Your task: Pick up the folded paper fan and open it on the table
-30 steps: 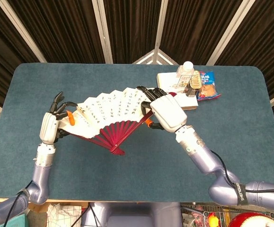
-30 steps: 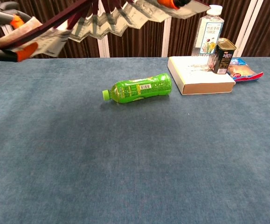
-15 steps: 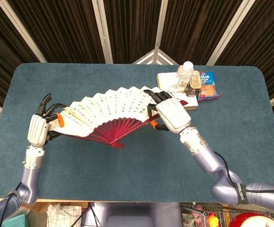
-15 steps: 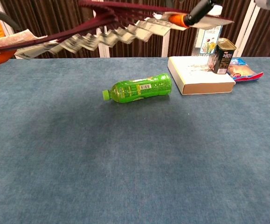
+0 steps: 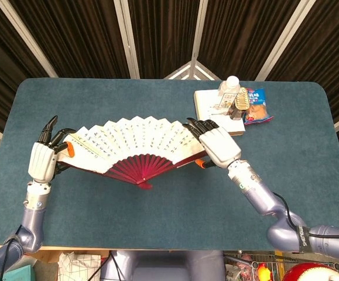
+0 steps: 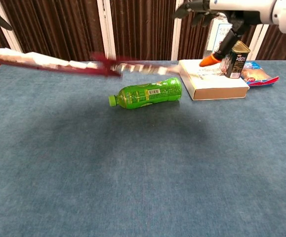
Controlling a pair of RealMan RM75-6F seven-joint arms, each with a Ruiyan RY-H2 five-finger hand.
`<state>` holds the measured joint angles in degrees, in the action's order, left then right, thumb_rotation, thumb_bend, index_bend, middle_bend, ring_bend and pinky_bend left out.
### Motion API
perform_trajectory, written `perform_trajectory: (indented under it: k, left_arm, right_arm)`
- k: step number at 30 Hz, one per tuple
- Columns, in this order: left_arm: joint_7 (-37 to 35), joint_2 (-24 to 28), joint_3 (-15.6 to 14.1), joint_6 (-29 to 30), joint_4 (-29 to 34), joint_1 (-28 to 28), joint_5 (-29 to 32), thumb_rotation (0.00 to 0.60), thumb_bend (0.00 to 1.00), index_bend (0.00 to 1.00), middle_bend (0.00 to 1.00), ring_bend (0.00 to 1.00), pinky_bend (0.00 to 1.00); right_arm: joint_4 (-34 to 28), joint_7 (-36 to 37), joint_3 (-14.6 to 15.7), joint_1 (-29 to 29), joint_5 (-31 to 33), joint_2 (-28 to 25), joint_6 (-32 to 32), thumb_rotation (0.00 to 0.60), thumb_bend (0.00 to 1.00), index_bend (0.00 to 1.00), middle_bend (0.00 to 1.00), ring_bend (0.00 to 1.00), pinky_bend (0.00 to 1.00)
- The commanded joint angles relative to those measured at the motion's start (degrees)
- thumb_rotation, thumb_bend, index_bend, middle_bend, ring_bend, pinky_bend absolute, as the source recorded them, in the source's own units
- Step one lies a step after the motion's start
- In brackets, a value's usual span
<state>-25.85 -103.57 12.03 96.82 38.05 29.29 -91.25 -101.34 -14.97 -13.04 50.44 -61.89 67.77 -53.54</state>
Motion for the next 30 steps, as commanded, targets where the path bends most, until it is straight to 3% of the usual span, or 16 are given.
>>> perform_trajectory:
  k: [1, 10, 15, 18, 22, 26, 30]
  left_arm:
    - [1.71, -0.88, -0.64, 0.83, -2.77, 0.26, -0.5, 0.6, 0.51, 0.73, 0.32, 0.0, 0.13]
    - [3.87, -1.76, -2.7, -0.12, -10.0, -0.49, -0.67, 0.6, 0.49, 0.7, 0.3, 0.0, 0.12]
    - [4.04, 0.59, -4.19, -4.39, -12.07, -1.86, 0.16, 0.6, 0.33, 0.51, 0.19, 0.0, 0.06]
    - [4.44, 4.08, -5.35, -8.28, -9.81, -2.56, 0.66, 0.6, 0.27, 0.38, 0.09, 0.0, 0.01]
    - [8.71, 12.33, -8.03, -16.05, -2.64, -3.03, 0.64, 0.6, 0.16, 0.21, 0.0, 0.0, 0.0]
    - [20.49, 21.74, -9.72, -24.58, 11.21, -3.19, 2.5, 0.6, 0.07, 0.12, 0.0, 0.0, 0.0]
    - [34.05, 33.09, -9.79, -33.85, 30.46, -3.75, 9.34, 0.6, 0.05, 0.09, 0.0, 0.0, 0.0]
  right_arm:
    - [0.99, -0.91, 0.88, -0.43, 0.8, -0.72, 0.54, 0.6, 0.23, 0.07, 0.06, 0.14, 0.15]
    - [5.59, -2.69, 3.98, -2.44, 3.17, -2.54, 1.88, 0.6, 0.23, 0.02, 0.06, 0.14, 0.14]
    - [8.97, -2.22, 4.83, -3.94, 2.75, -2.49, 1.03, 0.6, 0.23, 0.0, 0.06, 0.14, 0.14]
    - [11.5, 0.38, 4.85, -5.14, 1.79, -2.02, 0.79, 0.6, 0.23, 0.0, 0.06, 0.12, 0.14]
    - [14.13, 2.43, 4.91, -6.16, 2.53, -1.97, 1.92, 0.6, 0.23, 0.0, 0.06, 0.12, 0.14]
    - [14.62, 3.21, 4.6, -6.43, 2.43, -2.05, 2.58, 0.6, 0.23, 0.0, 0.06, 0.12, 0.14]
    - [14.25, 3.48, 4.39, -6.61, 2.19, -2.34, 3.04, 0.6, 0.23, 0.0, 0.06, 0.12, 0.14]
